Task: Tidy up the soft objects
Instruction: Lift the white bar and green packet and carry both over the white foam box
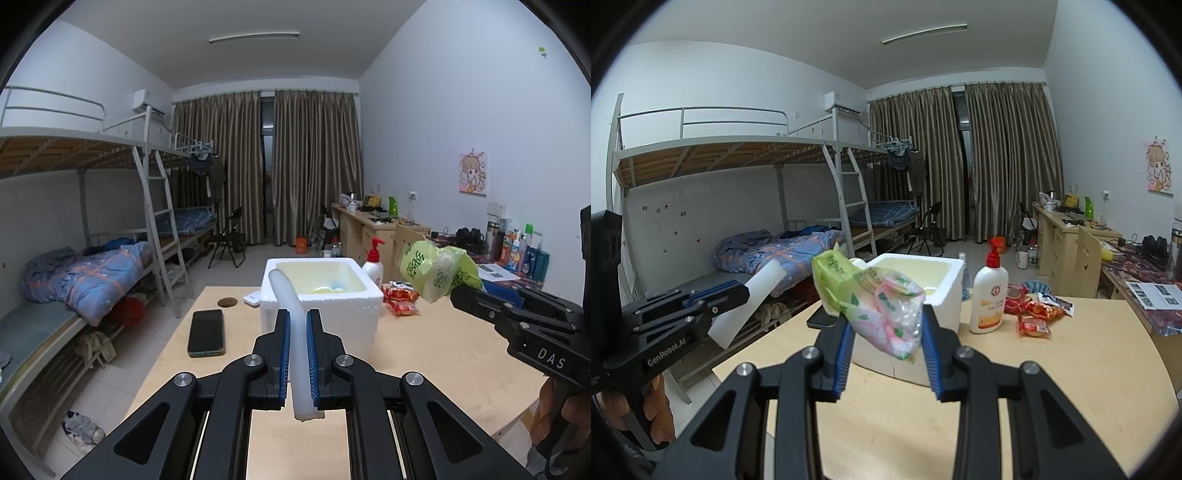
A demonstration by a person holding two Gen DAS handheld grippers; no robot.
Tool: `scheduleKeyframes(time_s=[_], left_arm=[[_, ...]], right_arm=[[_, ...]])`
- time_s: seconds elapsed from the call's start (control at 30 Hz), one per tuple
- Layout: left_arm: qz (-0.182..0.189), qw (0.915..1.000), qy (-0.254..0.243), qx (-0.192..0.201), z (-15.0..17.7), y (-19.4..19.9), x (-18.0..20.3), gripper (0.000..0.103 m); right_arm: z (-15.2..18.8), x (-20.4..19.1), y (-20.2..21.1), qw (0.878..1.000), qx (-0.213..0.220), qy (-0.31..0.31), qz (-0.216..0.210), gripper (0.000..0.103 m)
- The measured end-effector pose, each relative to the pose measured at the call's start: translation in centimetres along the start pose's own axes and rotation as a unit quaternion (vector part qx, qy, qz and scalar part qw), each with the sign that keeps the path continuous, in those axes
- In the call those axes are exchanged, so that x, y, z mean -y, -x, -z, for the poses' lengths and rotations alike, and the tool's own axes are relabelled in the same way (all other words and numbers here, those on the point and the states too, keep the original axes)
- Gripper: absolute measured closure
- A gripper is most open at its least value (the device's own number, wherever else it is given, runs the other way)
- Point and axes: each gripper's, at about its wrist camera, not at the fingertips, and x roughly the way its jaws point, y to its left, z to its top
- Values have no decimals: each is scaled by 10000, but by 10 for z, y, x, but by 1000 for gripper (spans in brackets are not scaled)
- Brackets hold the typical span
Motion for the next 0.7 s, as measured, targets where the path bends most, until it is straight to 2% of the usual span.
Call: scheduleKeyframes(time_s=[0.4,0.7], left_arm=[[28,9999,7,-106,-18,-42,-7,94],[264,9995,-80,-156,-35,-81,-6,94]], right_arm=[[-15,6,-29,10000,-77,-19,-24,64],[-22,19,-48,9998,-152,-98,70,64]])
